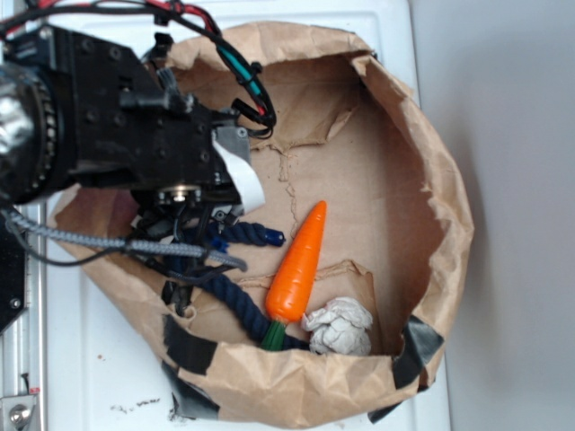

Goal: Grab the plastic pickle.

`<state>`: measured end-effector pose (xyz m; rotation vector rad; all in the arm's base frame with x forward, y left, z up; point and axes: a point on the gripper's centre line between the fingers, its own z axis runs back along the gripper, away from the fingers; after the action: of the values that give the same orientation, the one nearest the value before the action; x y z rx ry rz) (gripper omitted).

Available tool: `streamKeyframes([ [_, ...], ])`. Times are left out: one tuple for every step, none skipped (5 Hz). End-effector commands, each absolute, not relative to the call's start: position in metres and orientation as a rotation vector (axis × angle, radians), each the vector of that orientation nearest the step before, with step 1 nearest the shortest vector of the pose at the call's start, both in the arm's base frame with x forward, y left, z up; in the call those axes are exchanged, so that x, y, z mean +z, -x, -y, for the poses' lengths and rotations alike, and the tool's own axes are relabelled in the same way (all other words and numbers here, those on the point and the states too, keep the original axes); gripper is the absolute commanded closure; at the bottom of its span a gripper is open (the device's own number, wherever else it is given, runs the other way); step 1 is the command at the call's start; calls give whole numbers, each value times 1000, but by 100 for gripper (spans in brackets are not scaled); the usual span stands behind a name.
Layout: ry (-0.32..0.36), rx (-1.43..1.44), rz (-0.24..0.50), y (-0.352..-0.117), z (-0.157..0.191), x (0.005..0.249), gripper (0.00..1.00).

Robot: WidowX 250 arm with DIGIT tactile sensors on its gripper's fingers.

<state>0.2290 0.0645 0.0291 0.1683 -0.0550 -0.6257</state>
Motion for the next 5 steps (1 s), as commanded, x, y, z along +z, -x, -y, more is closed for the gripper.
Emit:
streamKeyframes([
  [-189, -593, 69, -241, -73, 30, 0],
  [-206, -582, 79, -246, -72, 24, 0],
  [-225, -589, 93, -247, -67, 18, 0],
  [-215, -579, 76, -245, -65, 18, 100],
  [-211, -564, 83, -244, -67, 21, 100],
])
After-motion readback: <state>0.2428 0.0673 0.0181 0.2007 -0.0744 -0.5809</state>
